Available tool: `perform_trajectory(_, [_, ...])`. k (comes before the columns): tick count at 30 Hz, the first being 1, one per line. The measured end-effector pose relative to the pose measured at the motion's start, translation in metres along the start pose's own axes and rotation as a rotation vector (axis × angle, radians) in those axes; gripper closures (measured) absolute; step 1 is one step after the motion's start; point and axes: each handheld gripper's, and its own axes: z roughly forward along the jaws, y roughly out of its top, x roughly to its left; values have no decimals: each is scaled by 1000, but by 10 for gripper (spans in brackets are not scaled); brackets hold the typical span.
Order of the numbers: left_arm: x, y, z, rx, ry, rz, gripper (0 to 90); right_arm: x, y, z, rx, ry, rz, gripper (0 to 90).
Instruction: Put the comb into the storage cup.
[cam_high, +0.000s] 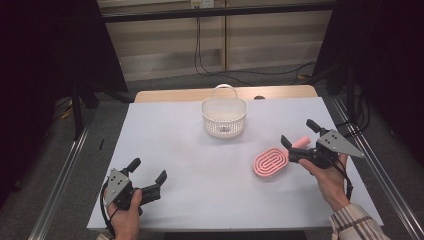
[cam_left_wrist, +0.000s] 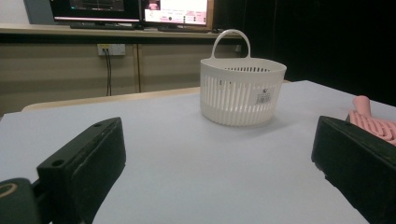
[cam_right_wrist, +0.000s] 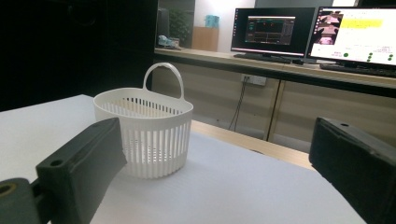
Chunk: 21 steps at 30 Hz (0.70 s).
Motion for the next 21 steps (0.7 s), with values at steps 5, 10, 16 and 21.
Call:
perform_trajectory(5, [0,0,0,-1,-3,0,29,-1,2,10,6,-10,-27,36])
perform_trajectory(10, [0,0,0,-3,-6,-1,30,0,4,18,1,-1,-23,59])
perform_trajectory(16, [-1,0,0,0,-8,2,30,-3,8,26,1,2,-27,87])
perform_trajectory(21, [-1,0,1,2,-4,4,30,-7,11,33,-2,-3,-24,134])
